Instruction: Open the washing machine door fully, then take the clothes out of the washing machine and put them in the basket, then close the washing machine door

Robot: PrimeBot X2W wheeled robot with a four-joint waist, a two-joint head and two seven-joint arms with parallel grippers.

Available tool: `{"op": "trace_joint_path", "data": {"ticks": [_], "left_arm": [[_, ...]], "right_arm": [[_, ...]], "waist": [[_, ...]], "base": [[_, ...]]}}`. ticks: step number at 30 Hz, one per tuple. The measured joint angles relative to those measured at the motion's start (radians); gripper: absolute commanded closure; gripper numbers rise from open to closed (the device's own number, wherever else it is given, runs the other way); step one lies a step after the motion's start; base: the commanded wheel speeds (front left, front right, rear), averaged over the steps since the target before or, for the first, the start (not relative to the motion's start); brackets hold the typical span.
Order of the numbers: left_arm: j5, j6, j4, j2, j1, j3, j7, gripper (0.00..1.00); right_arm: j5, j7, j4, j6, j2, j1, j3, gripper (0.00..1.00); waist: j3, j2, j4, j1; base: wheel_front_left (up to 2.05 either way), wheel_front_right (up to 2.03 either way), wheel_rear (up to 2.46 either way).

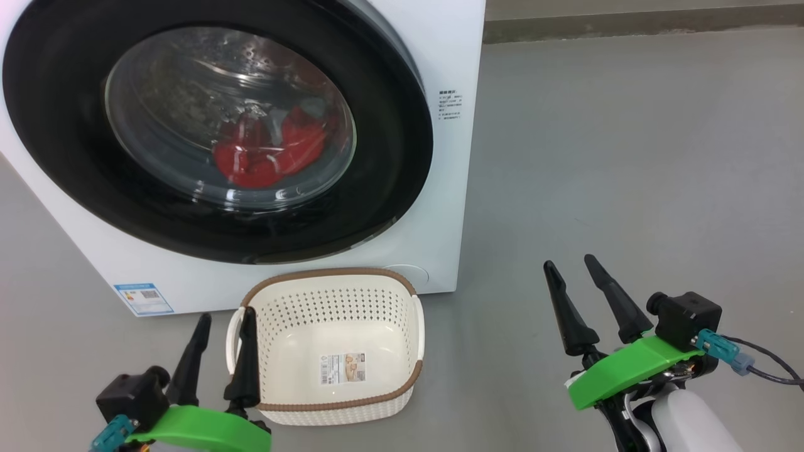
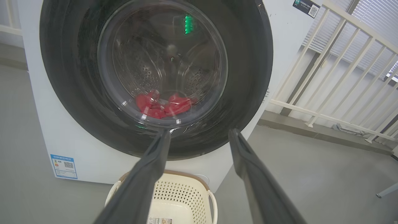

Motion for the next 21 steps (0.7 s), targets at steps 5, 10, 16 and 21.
{"op": "trace_joint_path", "data": {"ticks": [5,10,16,21], "left_arm": [[0.056,0.007,-0.002,0.001,-0.019,0.0,-0.013,0.0],[0.115,0.007,-0.003,0.002,-0.019,0.0,-0.028,0.0],[0.186,0.007,0.0,0.005,-0.027,0.001,-0.047,0.0],[0.235,0.007,0.003,0.007,-0.037,0.001,-0.057,0.0]], "right_arm": [[-0.057,-0.013,0.009,0.0,-0.002,-0.02,-0.002,0.0],[-0.112,-0.03,0.017,0.0,-0.005,-0.032,-0.001,0.0],[-0.175,-0.048,0.027,0.0,-0.011,-0.045,0.01,0.0],[-0.224,-0.061,0.031,0.0,-0.014,-0.057,0.029,0.0]], "waist": [[0.002,0.0,0.002,0.0],[0.0,0.0,0.002,0.0],[-0.007,0.0,-0.001,0.0],[-0.015,0.0,-0.003,0.0]], "base": [[0.0,0.0,0.0],[0.0,0.0,0.0],[0.0,0.0,0.0],[0.0,0.0,0.0]]}}
